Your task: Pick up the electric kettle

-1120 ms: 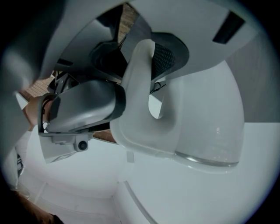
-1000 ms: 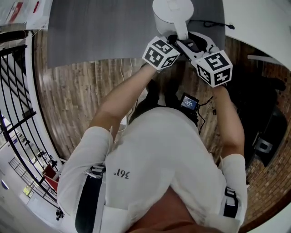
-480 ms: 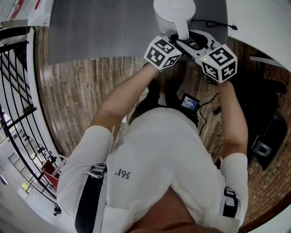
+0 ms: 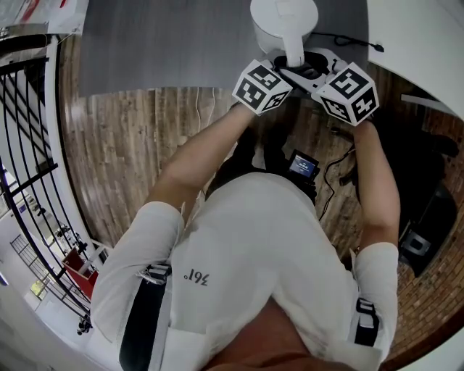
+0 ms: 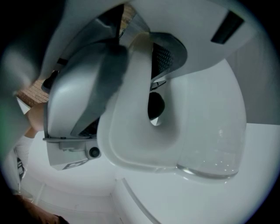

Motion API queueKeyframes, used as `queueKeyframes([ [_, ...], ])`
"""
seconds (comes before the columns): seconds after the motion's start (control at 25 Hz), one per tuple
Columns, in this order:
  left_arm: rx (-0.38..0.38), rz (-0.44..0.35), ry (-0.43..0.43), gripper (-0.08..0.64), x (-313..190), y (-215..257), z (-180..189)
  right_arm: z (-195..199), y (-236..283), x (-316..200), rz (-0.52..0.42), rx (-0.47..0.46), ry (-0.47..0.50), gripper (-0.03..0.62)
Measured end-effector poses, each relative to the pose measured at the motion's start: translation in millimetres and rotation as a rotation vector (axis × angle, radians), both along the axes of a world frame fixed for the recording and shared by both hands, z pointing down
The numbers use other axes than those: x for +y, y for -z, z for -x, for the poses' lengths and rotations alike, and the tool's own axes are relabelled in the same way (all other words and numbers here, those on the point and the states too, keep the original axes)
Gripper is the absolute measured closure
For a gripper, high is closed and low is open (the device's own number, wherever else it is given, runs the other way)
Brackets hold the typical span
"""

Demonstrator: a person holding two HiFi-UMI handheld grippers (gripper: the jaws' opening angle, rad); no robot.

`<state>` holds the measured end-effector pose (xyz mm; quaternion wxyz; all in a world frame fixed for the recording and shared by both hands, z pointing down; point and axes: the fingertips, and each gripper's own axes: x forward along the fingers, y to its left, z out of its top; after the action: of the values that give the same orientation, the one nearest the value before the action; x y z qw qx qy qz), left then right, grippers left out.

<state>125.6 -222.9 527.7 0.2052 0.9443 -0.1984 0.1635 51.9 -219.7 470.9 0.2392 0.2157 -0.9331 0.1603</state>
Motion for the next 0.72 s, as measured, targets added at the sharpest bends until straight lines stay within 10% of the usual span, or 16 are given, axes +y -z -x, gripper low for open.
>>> queueKeyframes([
  [0.72, 0.003, -0.073, 0.012, 0.442, 1.9, 0.1, 11.6, 15.0, -6.5, -6.3, -0.062, -0.015, -0.116, 0.425],
])
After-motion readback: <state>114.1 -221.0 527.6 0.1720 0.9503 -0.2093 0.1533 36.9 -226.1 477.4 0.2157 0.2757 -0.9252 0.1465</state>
